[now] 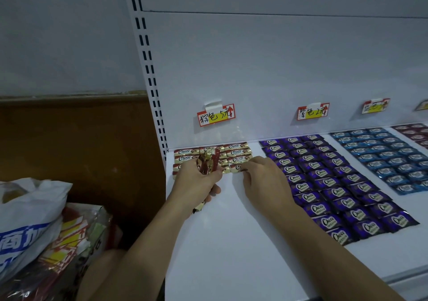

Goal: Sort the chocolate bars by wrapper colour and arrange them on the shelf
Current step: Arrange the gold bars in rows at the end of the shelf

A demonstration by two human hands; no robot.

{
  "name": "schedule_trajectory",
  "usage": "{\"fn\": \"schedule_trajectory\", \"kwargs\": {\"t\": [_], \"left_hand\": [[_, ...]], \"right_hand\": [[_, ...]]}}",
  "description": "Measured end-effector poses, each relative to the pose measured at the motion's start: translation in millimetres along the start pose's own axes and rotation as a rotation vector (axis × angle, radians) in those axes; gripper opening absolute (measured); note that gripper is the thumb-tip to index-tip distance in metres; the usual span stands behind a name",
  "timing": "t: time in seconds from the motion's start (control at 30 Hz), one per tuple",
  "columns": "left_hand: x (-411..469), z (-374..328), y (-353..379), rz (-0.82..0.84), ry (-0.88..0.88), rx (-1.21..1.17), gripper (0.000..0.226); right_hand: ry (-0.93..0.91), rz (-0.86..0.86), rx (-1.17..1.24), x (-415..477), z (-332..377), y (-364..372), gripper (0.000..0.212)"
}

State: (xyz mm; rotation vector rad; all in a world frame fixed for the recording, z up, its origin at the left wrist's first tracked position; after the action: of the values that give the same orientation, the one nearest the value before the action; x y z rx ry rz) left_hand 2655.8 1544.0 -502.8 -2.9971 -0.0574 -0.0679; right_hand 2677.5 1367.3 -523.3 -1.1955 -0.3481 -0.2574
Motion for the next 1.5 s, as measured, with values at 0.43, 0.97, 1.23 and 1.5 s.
{"fn": "schedule_trajectory", "kwargs": {"t": [0.43,0.97,1.23,1.5], "left_hand": [[-5.8,1.9,-6.9,-0.004,0.025,-0.194,0.015],[-6.2,10.3,-10.5,-0.075,0.047,-0.202,0.023],[-14.0,6.6,-24.3,-0.358,0.003,-0.502,0.009],[-18.6,14.7,-59.1,-0.352,-0.112,-0.994,0.011]], "right_hand": [[0.133,0.074,0.761,5.0,18.9,-23.8,0.012],[0.247,0.496,1.141,7.1,22.8,-15.5,0.018],[0.020,0.189,0.960,1.0,32.1,-17.8,0.017],[-0.530,0.132,0.202,-19.4,58.9,12.6,0.014]]}}
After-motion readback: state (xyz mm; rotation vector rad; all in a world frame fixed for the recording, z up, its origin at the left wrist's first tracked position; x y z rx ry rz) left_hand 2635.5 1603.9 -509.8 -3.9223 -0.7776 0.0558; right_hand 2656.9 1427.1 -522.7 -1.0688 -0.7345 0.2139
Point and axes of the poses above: each hand's wrist, its own x-axis towards the middle knuckle, its own y-axis out of the palm, z = x × y, the point moved 1 cm from there along x, towards the middle knuckle, and after that the axes turned 11 degrees about y, right-handed, at the moved point
